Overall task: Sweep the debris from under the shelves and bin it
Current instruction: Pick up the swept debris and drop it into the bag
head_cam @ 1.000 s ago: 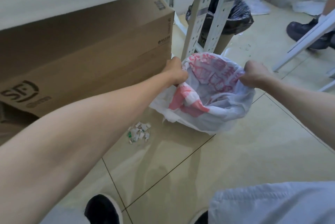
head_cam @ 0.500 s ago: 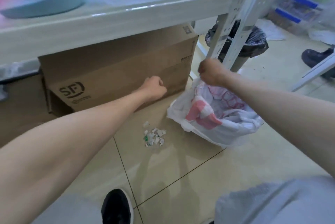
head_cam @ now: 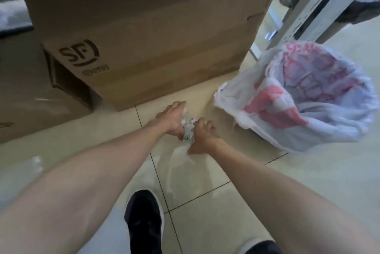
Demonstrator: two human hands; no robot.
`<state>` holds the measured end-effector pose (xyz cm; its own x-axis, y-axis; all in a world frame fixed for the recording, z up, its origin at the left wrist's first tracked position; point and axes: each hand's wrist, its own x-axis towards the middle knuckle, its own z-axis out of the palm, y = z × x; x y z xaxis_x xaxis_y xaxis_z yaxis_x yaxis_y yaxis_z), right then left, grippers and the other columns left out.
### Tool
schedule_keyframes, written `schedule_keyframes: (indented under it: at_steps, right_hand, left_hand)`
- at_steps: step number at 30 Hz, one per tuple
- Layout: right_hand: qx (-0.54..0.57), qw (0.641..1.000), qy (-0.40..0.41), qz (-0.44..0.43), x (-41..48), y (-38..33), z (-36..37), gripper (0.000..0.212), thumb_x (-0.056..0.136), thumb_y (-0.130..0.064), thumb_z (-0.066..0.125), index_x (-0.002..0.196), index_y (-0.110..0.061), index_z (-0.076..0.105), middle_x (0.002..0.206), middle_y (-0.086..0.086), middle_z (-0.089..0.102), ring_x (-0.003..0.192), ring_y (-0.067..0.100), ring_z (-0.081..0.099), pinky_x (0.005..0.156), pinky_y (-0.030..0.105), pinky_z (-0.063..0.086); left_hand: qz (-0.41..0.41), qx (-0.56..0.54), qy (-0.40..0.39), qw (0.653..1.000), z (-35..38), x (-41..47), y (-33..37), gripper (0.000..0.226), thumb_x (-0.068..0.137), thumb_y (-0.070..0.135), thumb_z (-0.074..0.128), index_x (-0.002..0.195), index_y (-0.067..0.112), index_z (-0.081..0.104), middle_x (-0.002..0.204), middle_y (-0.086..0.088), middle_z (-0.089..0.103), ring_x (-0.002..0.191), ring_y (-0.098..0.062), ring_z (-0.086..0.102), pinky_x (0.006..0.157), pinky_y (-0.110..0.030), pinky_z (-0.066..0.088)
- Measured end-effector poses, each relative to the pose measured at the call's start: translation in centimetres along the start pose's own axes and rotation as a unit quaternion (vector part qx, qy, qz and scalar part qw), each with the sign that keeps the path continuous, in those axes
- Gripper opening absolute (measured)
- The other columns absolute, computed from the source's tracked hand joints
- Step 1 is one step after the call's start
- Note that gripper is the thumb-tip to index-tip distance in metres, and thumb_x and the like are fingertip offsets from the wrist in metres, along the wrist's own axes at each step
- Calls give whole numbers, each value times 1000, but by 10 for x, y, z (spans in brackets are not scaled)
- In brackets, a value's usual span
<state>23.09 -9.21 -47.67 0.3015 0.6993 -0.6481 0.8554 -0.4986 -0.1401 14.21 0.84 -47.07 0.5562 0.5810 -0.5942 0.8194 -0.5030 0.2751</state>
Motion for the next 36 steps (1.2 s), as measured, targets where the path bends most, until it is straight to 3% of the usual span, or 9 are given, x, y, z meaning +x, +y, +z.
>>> schedule_keyframes:
  at_steps: [2, 5, 10, 15, 21, 24, 31, 36]
  right_hand:
    - [43, 997, 60, 1, 7, 0, 14, 82, 78, -31, 72, 138, -2, 24, 134, 16, 32, 129, 34, 35, 98, 34, 41]
    - [75, 990, 122, -7, 13, 0, 17, 54, 85, -20, 64, 129, -6, 36, 132, 15, 35, 122, 30, 41, 83, 33, 45]
    - [114, 990, 86, -11, 10, 6, 12, 30, 90, -9, 53, 119, -5, 49, 125, 17, 50, 115, 35, 52, 84, 35, 44]
    - [104, 991, 87, -11, -9, 10, -28, 15, 88, -6, 54, 103, -4, 55, 113, 18, 59, 104, 37, 59, 71, 32, 41]
    - [95, 981, 166, -25, -54, 14, -119, 24, 91, -8, 52, 114, -4, 53, 120, 18, 57, 111, 35, 57, 81, 35, 46]
    - [78, 971, 221, -42, -89, 25, -168, 27, 89, -5, 50, 116, -4, 52, 122, 18, 54, 112, 36, 56, 87, 40, 46]
    - [11, 940, 340, 0, -146, 101, -253, 24, 88, -5, 53, 111, -5, 57, 114, 18, 59, 107, 36, 60, 75, 35, 42]
    - [31, 942, 324, 83, -133, 179, -242, 19, 83, -12, 59, 101, -7, 57, 109, 19, 59, 98, 37, 61, 74, 36, 47]
  left_hand:
    - [30, 9, 9, 999, 13, 6, -1, 120, 65, 31, 86, 155, 22, 8, 159, 6, 12, 145, -18, 19, 109, -38, 37]
    - [57, -22, 65, 996, 28, 12, -3, 80, 70, 27, 77, 140, 24, 37, 139, 6, 38, 130, -17, 35, 90, -34, 45]
    - [20, -96, 84, 992, 43, 9, 0, 15, 79, 21, 64, 94, 17, 62, 107, -8, 61, 101, -29, 59, 75, -32, 47]
    - [-38, -127, 75, 988, 23, -6, 10, 17, 79, 15, 64, 95, 18, 70, 107, -11, 62, 96, -30, 62, 71, -28, 46]
    - [-31, -150, 154, 976, -58, -35, 43, 17, 78, 10, 63, 92, 12, 72, 106, -15, 64, 98, -30, 61, 80, -29, 50]
    - [-3, -168, 193, 967, -104, -58, 75, 12, 80, 14, 66, 90, 15, 72, 108, -14, 58, 100, -29, 59, 78, -26, 44]
    - [115, -223, 259, 933, -177, -76, 184, 24, 84, 29, 74, 86, 6, 74, 90, -10, 68, 83, -20, 63, 72, -25, 42]
    - [160, -176, 214, 947, -154, -47, 252, 5, 79, 5, 63, 77, 2, 67, 82, -16, 67, 72, -25, 61, 62, -37, 49]
